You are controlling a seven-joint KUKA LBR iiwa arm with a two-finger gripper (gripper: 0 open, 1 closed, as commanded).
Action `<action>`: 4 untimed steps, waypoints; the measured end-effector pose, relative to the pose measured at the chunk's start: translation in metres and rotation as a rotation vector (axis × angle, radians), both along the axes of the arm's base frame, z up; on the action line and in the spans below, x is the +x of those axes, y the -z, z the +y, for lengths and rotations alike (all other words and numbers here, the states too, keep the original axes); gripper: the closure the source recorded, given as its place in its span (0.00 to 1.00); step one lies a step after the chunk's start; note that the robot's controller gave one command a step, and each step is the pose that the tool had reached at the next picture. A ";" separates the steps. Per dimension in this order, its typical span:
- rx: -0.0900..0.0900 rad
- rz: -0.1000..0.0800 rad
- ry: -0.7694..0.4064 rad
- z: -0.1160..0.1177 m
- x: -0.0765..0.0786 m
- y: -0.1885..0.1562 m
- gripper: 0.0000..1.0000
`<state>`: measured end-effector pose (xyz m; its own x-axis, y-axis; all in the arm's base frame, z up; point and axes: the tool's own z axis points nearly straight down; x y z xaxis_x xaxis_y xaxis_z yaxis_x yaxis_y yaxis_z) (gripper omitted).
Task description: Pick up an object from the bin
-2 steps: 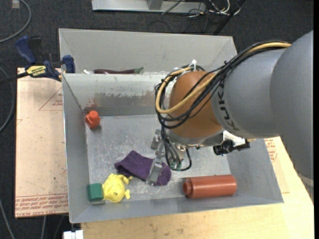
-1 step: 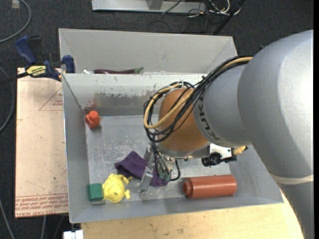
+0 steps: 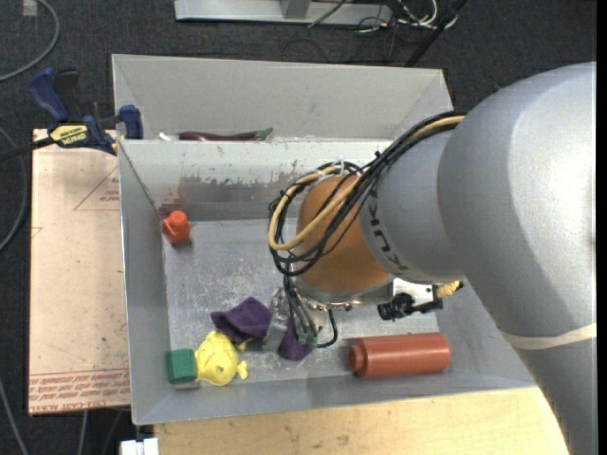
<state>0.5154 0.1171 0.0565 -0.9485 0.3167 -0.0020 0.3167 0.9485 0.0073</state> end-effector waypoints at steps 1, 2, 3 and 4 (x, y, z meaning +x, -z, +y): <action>0.000 -0.001 -0.001 0.000 0.000 -0.001 1.00; -0.001 0.002 -0.001 -0.001 -0.001 -0.005 1.00; -0.002 0.005 -0.001 -0.001 -0.002 -0.017 1.00; -0.001 0.002 0.000 -0.001 -0.001 -0.030 1.00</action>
Offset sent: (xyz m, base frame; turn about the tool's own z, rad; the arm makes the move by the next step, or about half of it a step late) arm -0.0001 0.0001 0.0306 0.0000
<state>0.5144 0.1160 0.0869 -0.9486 0.3164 -0.0005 0.3164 0.9486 0.0059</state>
